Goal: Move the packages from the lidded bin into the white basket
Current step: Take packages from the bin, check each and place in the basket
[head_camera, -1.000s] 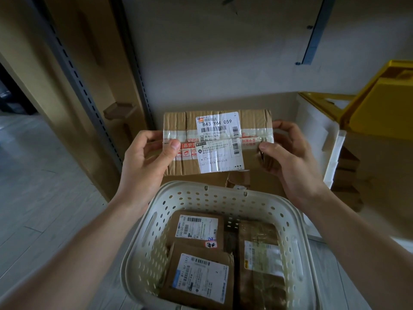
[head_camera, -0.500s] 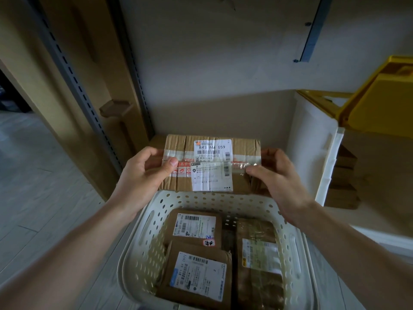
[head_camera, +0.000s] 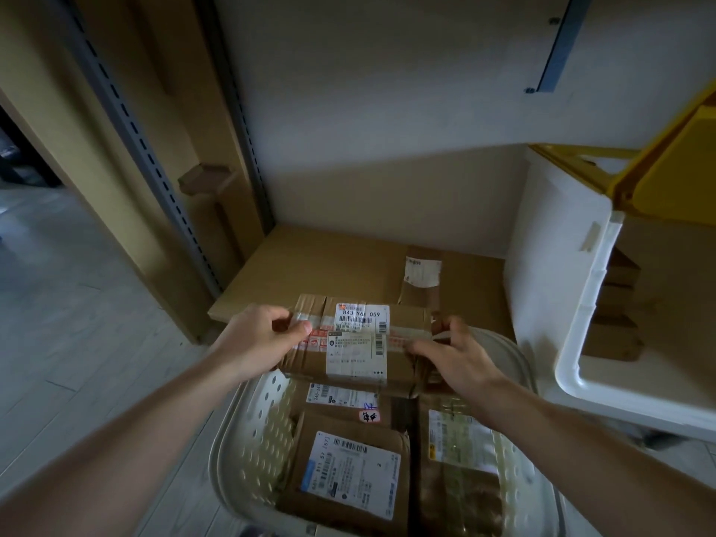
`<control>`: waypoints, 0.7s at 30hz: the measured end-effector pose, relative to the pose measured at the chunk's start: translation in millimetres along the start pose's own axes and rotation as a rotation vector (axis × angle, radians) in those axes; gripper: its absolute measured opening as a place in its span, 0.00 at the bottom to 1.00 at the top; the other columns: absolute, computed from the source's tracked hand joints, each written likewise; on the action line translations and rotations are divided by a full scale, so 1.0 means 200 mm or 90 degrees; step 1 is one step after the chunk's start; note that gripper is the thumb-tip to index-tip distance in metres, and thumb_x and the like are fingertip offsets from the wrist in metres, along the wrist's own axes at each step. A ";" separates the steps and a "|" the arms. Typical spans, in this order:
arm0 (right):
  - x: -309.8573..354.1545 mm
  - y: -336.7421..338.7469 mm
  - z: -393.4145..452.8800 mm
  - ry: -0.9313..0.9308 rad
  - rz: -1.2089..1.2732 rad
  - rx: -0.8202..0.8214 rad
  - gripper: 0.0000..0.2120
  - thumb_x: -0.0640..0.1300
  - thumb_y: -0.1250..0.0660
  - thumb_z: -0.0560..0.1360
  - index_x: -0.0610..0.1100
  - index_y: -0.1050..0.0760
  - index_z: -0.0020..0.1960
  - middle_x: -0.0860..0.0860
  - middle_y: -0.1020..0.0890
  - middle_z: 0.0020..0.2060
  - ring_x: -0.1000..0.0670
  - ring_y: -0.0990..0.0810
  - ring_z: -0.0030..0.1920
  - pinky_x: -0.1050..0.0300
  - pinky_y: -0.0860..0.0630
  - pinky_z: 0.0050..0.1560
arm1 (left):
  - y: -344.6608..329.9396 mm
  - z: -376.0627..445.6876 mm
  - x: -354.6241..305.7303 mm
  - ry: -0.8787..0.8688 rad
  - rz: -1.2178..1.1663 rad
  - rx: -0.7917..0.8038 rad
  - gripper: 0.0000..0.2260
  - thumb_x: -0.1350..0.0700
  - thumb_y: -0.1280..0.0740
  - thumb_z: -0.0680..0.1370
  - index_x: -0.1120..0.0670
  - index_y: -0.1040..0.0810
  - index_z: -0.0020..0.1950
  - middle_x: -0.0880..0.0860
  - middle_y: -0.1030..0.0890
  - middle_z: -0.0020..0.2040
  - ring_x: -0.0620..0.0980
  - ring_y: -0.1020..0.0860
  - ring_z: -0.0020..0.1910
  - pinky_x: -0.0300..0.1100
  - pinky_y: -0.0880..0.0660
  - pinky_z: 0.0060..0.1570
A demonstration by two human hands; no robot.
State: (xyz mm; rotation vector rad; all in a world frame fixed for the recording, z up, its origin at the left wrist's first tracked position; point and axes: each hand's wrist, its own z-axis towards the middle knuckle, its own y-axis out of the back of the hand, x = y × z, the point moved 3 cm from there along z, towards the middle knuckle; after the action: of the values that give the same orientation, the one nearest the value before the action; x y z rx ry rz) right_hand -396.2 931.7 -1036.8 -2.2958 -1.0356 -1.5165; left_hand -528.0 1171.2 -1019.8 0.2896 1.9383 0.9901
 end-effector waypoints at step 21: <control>-0.27 -0.14 0.28 -0.140 -0.079 0.111 0.16 0.47 0.30 0.76 0.50 0.26 0.62 0.49 0.17 0.56 0.48 0.18 0.56 0.43 0.20 0.61 | -0.35 0.13 0.14 -0.004 0.279 0.109 0.28 0.46 0.22 0.70 0.49 0.28 0.66 0.49 0.21 0.60 0.51 0.23 0.62 0.46 0.24 0.60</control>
State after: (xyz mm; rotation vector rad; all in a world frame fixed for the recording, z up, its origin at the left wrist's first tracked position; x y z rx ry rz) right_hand -385.9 956.4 -1113.7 -2.3498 -1.3327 -1.1783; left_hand -509.8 1155.2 -1094.7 0.8414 1.9990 1.0942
